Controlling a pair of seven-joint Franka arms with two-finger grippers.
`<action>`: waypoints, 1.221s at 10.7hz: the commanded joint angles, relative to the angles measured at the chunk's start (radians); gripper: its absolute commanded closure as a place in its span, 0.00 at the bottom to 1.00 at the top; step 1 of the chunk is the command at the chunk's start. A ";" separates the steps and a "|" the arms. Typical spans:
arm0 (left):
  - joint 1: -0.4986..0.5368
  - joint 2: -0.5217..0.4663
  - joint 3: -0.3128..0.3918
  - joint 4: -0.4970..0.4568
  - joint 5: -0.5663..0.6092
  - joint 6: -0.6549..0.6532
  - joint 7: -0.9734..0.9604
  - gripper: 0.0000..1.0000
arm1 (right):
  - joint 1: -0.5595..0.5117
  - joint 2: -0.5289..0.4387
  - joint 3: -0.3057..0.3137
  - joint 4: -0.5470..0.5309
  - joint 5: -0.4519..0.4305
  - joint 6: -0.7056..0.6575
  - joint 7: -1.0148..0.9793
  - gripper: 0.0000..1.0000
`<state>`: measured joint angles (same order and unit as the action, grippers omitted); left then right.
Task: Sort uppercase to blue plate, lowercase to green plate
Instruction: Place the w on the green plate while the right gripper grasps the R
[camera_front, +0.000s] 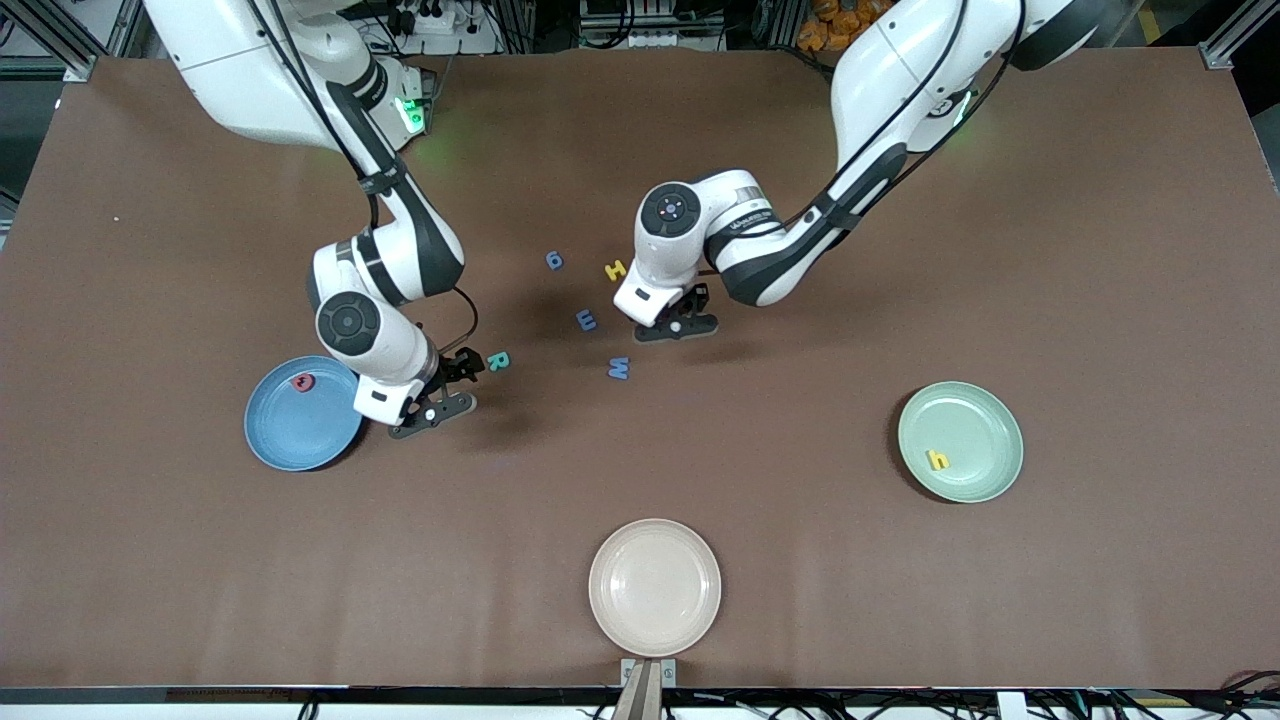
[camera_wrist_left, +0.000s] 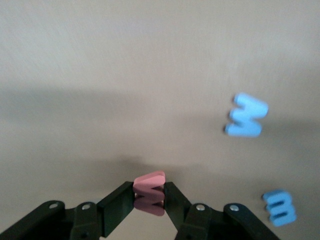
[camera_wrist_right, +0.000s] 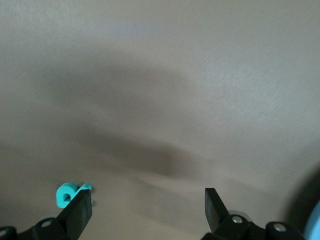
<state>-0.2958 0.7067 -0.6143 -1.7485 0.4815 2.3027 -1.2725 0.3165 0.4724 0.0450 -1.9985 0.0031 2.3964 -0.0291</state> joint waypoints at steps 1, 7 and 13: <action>0.088 -0.068 0.002 -0.006 0.023 -0.035 0.098 1.00 | 0.058 -0.060 -0.004 -0.080 0.015 0.044 0.127 0.00; 0.445 -0.108 0.002 -0.008 0.023 -0.069 0.653 1.00 | 0.116 -0.044 -0.005 -0.151 0.014 0.167 0.173 0.00; 0.700 -0.064 0.004 -0.005 0.022 -0.066 1.007 1.00 | 0.141 -0.002 -0.008 -0.154 0.012 0.233 0.207 0.00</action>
<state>0.3664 0.6301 -0.5969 -1.7483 0.4860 2.2406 -0.2991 0.4454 0.4645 0.0455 -2.1419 0.0051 2.6049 0.1609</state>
